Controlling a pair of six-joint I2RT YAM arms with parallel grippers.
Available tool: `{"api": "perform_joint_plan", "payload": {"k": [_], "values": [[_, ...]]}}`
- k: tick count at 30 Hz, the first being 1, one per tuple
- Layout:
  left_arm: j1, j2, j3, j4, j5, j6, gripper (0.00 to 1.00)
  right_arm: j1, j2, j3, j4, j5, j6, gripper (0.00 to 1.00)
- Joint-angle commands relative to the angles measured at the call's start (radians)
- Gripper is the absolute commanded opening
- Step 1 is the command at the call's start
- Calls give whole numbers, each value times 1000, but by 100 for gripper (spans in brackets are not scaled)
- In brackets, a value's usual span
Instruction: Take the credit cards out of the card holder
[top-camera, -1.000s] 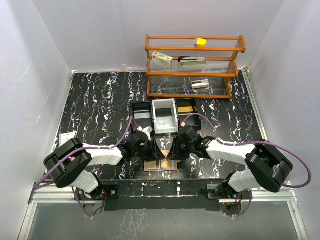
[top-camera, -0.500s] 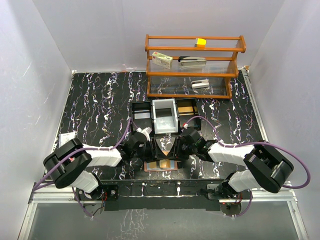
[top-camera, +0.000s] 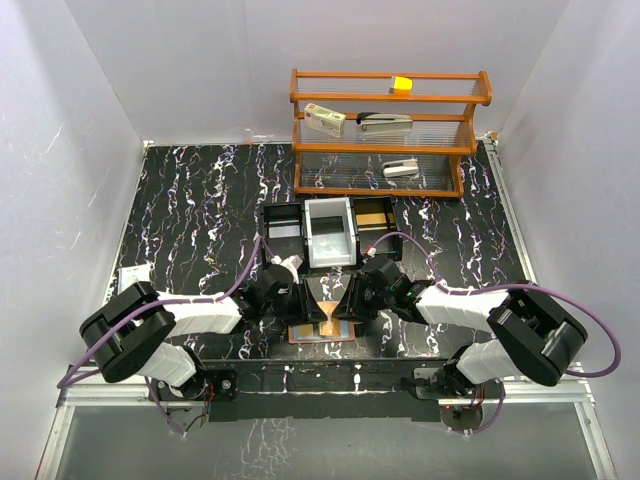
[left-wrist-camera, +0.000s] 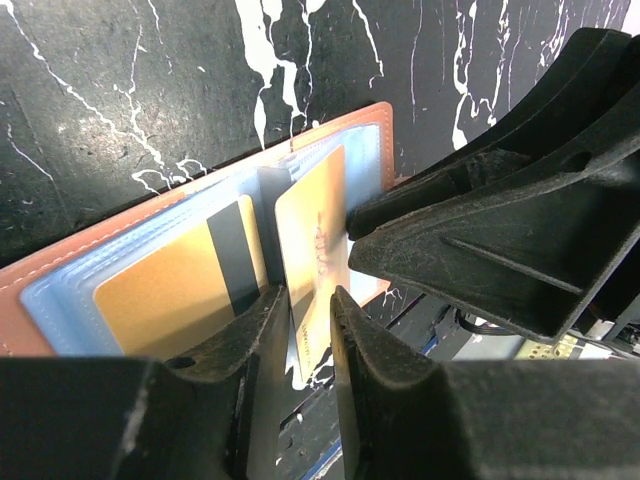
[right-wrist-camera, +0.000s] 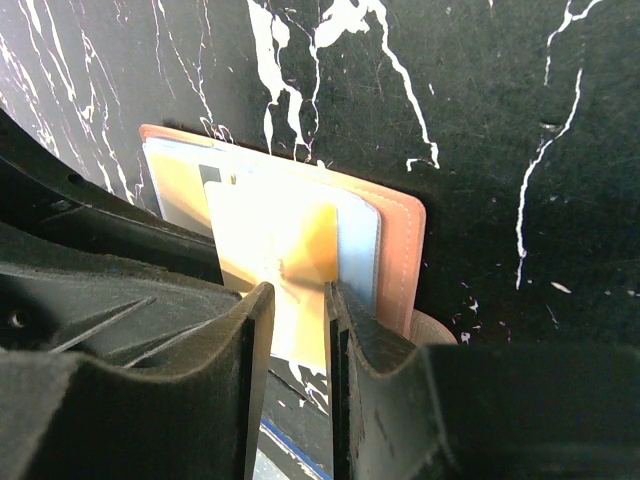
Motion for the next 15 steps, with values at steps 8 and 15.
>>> {"api": "perform_joint_plan", "payload": {"k": [8,15], "values": [[-4,-41,41,-114,-42,31,7,-5,24,-10,-165,110,-38,26],[-4,-96,63,-196,-72,64,0,-5,-10,15,-211,137,-53,26]]}}
